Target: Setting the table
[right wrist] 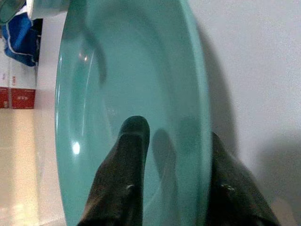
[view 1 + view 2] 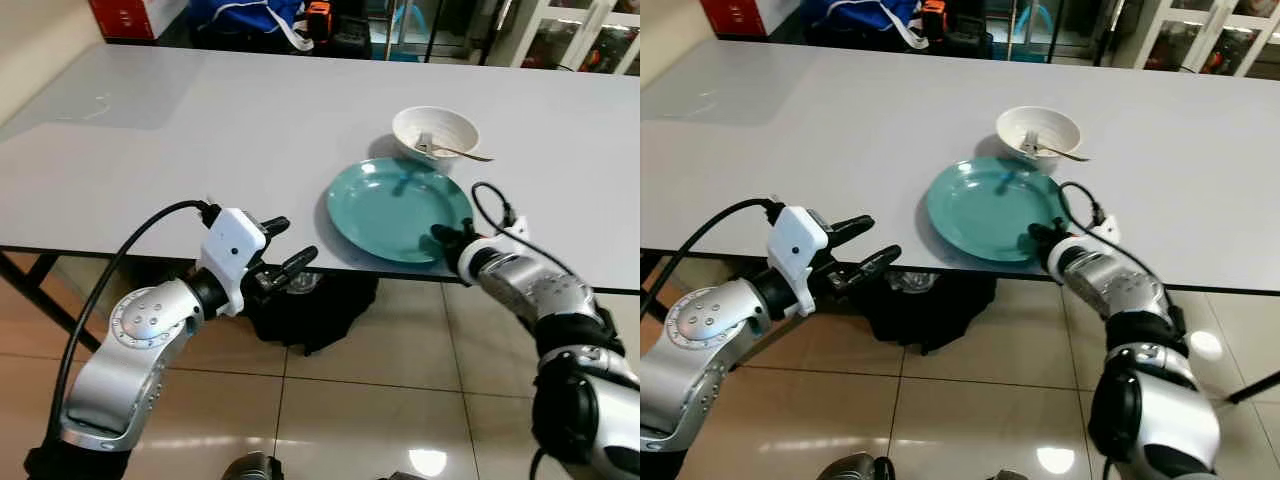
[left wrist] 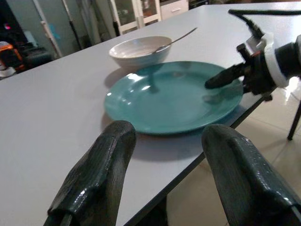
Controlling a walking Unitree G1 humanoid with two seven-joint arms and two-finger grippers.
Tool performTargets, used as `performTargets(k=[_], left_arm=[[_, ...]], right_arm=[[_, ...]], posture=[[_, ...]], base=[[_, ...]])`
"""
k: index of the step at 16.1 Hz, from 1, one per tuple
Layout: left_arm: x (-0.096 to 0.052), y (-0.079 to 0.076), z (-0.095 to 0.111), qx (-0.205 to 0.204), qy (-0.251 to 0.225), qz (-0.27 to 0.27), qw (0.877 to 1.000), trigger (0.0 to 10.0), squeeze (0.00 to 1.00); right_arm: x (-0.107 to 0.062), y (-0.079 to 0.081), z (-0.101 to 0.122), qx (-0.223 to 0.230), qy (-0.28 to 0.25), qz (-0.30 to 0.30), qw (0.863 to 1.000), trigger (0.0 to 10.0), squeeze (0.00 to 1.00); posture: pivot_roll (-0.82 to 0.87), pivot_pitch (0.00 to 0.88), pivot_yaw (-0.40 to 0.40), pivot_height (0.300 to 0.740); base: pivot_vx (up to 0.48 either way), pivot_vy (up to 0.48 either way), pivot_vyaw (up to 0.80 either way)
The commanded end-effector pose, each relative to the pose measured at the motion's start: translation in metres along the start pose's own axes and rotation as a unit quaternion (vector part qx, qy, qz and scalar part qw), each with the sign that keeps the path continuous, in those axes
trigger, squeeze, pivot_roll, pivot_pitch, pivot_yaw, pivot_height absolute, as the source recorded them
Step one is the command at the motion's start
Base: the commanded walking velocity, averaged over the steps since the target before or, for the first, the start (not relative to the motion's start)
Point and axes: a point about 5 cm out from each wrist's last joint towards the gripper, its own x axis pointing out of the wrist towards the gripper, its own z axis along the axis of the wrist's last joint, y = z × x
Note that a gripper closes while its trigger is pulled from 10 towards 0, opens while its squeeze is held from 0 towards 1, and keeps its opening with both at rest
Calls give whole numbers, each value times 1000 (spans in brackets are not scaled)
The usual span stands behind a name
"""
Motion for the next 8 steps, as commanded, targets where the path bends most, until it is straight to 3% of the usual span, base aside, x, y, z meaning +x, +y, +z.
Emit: performTargets(k=[1,3,4,6,8], left_arm=[[-3,3,1,9,-1,3,1000,10000,0],[-4,7,2,12,-2,13,1000,10000,0],[-5,10,3,13,-6,30,999,10000,0],[-6,14,5,11,-11,60,998,10000,0],[-4,14,4,12,-6,89,996,10000,0]], right_arm=[[-6,-16,11,-10,-24,-39,999,10000,1000],[-14,-5,26,-10,-45,9,999,10000,1000],[-22,3,35,5,-51,45,998,10000,0],[-35,13,46,1,-70,92,993,10000,0],[-45,19,49,-40,-85,107,990,10000,0]], posture=[[37,69,-10,740],[39,71,-11,740],[39,74,-13,740],[40,78,-18,740],[45,82,-25,740]], base=[[0,0,0],[0,0,0],[0,0,0],[0,0,0],[0,0,0]])
